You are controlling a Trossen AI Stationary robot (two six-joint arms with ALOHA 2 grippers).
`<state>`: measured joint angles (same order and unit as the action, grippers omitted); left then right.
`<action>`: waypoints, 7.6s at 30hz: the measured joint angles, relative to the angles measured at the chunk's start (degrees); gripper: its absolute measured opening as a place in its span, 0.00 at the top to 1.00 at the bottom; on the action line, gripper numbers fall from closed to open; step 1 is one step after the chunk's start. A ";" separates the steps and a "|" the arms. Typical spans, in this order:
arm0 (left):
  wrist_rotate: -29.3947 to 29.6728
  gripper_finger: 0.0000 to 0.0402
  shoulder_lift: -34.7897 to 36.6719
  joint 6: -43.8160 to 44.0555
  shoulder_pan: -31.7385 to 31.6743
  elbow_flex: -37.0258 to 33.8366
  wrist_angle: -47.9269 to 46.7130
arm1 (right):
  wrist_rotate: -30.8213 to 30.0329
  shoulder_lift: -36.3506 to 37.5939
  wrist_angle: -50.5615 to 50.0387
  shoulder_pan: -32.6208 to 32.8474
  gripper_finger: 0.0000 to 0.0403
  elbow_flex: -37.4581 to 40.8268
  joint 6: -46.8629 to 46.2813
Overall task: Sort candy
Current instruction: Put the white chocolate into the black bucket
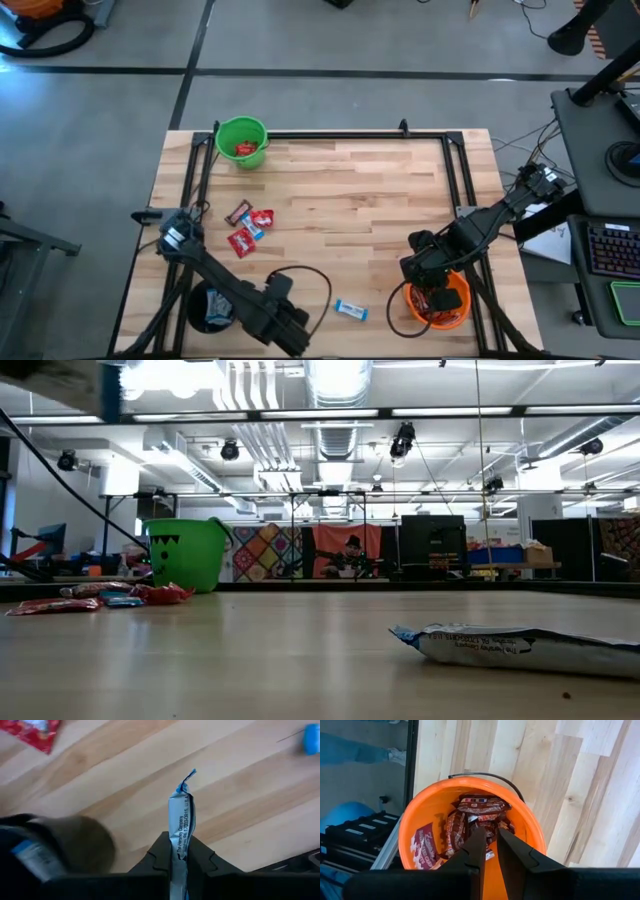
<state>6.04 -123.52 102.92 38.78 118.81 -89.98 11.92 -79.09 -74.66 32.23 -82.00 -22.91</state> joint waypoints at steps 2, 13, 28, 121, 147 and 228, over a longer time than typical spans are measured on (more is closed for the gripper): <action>-1.56 1.00 2.39 -0.01 0.47 -3.80 -0.11 | -0.02 0.00 -0.02 0.00 0.90 0.00 -0.36; -2.61 1.00 18.78 11.01 6.31 -22.34 -0.01 | -0.04 -0.02 0.04 0.00 0.90 0.00 -3.75; -5.68 0.99 24.65 22.17 16.67 -29.70 -0.07 | -0.08 -0.08 0.20 0.00 0.90 0.02 -4.10; -9.92 0.62 -11.37 -86.83 -16.93 -0.58 47.18 | 0.11 0.78 -0.51 0.02 0.90 0.04 -3.01; -9.72 0.62 -21.75 -85.83 -15.73 11.00 36.97 | 0.55 1.14 -2.68 0.15 0.90 0.04 -4.14; -2.30 1.00 -10.86 -70.11 -14.69 16.08 7.57 | 0.05 1.14 -2.64 0.15 0.90 0.02 -3.86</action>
<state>3.74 -134.38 32.81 24.09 134.89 -82.40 11.97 -77.95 -77.30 32.38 -81.97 -26.76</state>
